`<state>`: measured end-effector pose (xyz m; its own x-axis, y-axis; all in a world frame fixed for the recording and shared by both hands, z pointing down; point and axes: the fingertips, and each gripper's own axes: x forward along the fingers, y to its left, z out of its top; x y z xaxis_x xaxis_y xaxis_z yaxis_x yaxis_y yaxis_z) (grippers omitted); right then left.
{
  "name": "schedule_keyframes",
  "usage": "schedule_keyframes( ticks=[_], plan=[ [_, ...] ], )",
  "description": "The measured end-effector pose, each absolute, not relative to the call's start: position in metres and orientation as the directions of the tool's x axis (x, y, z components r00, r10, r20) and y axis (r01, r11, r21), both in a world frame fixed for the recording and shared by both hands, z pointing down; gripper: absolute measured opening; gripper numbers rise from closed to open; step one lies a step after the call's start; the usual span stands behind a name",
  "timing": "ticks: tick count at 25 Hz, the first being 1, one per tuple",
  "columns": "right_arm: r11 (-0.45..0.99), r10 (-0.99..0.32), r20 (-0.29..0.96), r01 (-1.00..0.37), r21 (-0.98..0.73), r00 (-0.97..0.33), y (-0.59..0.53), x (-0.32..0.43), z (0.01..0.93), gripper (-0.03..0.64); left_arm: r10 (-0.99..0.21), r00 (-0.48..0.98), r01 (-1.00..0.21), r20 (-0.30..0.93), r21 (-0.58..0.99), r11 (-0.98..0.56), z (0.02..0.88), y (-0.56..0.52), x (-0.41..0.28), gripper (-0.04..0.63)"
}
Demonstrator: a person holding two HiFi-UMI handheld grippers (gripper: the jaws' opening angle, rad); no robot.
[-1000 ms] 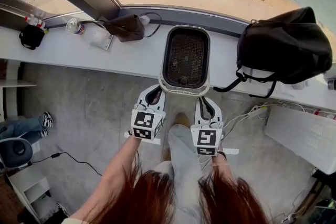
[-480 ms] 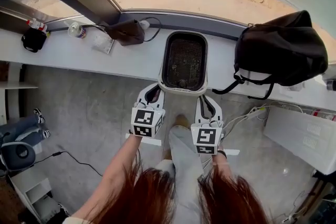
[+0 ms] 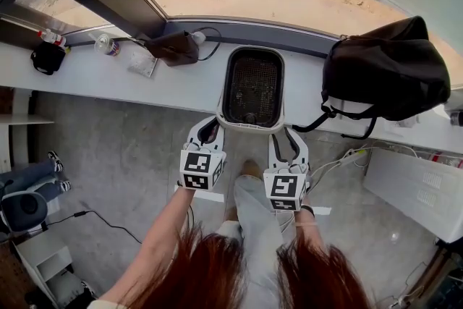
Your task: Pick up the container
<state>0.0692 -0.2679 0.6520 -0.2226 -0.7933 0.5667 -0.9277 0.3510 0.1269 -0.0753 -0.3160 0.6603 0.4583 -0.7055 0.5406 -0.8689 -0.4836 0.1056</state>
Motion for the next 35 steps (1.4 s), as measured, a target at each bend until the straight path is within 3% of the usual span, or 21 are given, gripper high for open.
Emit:
schedule_keyframes(
  ticks=[5,17,35],
  plan=[
    [0.363,-0.804,0.553,-0.917,0.163,-0.220,-0.278,0.066,0.648,0.164,-0.702,0.453,-0.869,0.549,0.095,-0.486,0.659,-0.317,-0.077,0.023],
    [0.393,-0.812,0.548,-0.883,0.256,-0.202,-0.296,0.069,0.634,0.172,-0.716,0.431,-0.874,0.549,0.055,-0.483,0.651,-0.324,-0.083,0.025],
    [0.374,-0.835,0.512,-0.890,0.262,-0.200,-0.315,0.074,0.628,0.170,-0.770,0.404,-0.836,0.494,-0.142,-0.530,0.629,-0.339,-0.078,0.124]
  ],
)
